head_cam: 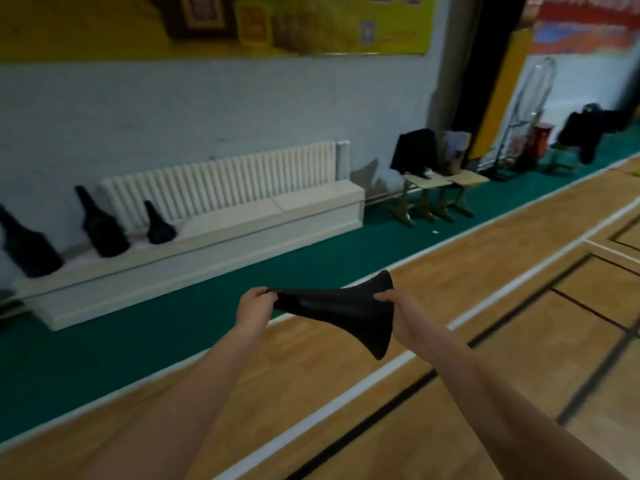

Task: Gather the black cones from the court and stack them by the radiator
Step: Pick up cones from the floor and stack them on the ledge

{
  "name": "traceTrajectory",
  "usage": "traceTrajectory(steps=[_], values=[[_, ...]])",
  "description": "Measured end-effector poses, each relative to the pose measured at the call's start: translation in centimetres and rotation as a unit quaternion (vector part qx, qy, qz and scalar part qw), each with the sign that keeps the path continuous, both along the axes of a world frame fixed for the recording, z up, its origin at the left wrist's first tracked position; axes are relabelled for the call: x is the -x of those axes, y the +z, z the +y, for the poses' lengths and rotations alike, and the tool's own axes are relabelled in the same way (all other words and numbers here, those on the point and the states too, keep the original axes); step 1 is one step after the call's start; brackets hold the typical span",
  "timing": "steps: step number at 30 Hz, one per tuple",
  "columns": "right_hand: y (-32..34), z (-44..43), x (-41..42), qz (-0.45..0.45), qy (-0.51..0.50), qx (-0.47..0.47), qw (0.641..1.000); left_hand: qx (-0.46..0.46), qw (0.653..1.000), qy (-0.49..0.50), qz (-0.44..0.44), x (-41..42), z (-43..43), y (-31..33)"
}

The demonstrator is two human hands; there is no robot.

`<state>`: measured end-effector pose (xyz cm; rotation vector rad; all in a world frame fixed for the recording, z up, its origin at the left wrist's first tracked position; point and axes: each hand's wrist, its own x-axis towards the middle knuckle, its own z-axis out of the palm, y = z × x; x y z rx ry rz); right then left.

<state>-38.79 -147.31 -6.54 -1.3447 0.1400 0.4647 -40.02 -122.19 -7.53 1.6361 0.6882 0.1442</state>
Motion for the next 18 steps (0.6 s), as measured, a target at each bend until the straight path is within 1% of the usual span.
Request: traceTrajectory(steps=[4,8,13,18], values=[[0.6,10.5,-3.0,-0.017,0.032,-0.007,0.999,0.009,0.999,0.053,-0.002,-0.4,9.7,0.4],[1.2,18.6,-5.2,-0.014,0.074,-0.013,0.997,0.027,0.994,0.106,-0.008,-0.5,18.0,1.1],[1.5,26.2,-7.9,0.019,0.096,-0.008,0.995,0.047,0.987,0.154,-0.013,-0.6,24.8,1.3],[0.8,30.6,-11.9,0.044,0.113,0.003,0.993,0.044,0.985,0.166,0.009,-3.1,28.0,0.0]])
